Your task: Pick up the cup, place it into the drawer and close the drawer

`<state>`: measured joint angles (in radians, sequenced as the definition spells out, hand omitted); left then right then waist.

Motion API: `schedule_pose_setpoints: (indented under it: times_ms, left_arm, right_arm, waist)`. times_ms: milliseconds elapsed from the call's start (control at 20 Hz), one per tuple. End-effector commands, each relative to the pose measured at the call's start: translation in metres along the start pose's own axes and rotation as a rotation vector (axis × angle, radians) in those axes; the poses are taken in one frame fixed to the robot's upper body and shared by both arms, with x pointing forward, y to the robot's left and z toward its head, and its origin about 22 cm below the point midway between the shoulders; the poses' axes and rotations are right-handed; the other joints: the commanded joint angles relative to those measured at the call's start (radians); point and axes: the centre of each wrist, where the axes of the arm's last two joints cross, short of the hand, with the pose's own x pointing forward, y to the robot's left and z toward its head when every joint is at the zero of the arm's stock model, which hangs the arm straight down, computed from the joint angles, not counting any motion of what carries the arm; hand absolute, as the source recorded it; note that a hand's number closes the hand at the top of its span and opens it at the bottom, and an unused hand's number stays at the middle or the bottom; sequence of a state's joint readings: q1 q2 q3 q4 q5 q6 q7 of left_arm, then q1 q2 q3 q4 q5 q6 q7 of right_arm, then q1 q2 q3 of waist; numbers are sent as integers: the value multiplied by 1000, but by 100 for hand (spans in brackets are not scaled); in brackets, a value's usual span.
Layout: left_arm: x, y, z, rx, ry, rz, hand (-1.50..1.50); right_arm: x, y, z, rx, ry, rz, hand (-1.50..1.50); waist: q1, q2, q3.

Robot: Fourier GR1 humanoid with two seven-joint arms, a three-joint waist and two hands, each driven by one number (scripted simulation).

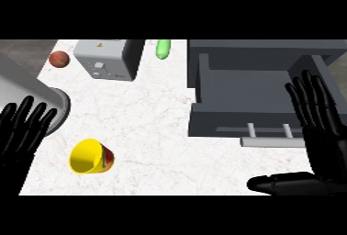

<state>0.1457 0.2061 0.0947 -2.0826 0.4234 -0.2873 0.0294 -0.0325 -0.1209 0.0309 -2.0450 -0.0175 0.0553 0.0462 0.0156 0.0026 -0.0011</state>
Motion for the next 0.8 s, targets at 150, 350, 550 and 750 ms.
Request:
schedule_pose_setpoints:
  times_ms: [150, 350, 550, 750]
  left_arm:
    - [-11, 54, 22, 6, 98, 101, -150]
    - [-42, 45, 32, 22, 176, 62, -150]
    - [-52, 52, 26, 45, 204, 36, -150]
    - [-83, 77, 32, 59, 255, 39, -150]
  right_arm:
    - [-8, 0, -5, 54, 68, -40, -150]
    - [-24, -4, -21, 53, 47, -43, -150]
    - [-23, -15, -31, 66, 25, -13, -150]
    - [-1, -9, -39, 71, 28, 6, -150]
  waist:
    - [-13, -3, 1]
    - [-12, -2, 1]
    - [-12, -2, 1]
    - [-16, -2, 1]
